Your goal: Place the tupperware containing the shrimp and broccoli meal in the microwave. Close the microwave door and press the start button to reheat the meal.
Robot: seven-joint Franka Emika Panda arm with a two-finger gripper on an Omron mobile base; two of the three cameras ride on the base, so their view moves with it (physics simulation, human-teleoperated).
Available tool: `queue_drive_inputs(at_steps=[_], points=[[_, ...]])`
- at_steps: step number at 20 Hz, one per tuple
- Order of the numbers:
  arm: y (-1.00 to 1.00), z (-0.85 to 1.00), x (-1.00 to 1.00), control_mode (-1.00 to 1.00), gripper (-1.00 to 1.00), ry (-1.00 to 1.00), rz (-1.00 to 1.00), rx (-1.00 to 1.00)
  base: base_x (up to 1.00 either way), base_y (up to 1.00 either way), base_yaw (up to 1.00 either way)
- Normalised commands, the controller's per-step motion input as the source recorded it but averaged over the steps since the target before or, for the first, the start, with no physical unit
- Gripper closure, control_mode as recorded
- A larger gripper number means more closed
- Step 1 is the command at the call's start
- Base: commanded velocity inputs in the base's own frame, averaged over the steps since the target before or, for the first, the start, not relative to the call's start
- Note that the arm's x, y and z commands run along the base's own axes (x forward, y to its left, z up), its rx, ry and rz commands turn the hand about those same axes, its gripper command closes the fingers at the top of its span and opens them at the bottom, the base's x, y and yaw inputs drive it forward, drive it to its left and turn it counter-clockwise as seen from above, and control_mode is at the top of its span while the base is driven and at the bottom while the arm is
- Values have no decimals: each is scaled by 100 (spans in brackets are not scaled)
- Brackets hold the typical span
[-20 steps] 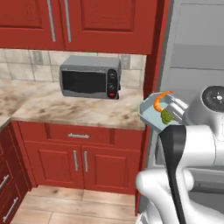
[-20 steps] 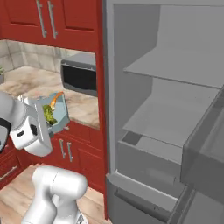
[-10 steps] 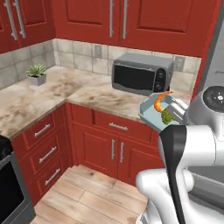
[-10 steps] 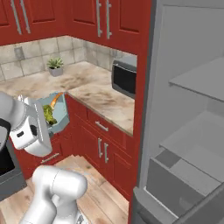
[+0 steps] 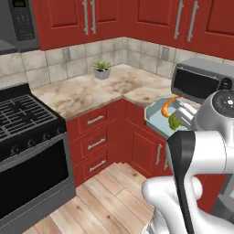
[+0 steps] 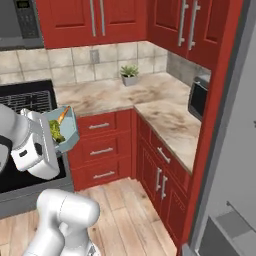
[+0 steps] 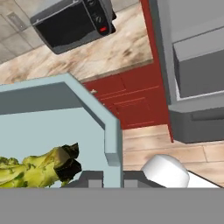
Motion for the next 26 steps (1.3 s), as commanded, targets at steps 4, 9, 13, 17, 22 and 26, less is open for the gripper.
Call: queue_drive_inputs(at_steps=[4, 9, 13, 17, 22, 26], points=[[0, 0, 0, 100, 100, 0, 0, 0, 23, 6, 58], [0, 0, 0, 100, 100, 0, 0, 0, 41, 9, 54], [0, 0, 0, 100, 100, 0, 0, 0, 37, 0, 51], [0, 0, 0, 100, 100, 0, 0, 0, 38, 0, 49], [0, 0, 0, 100, 100, 0, 0, 0, 36, 0, 47], [0, 0, 0, 100, 100, 0, 0, 0, 41, -3, 41]])
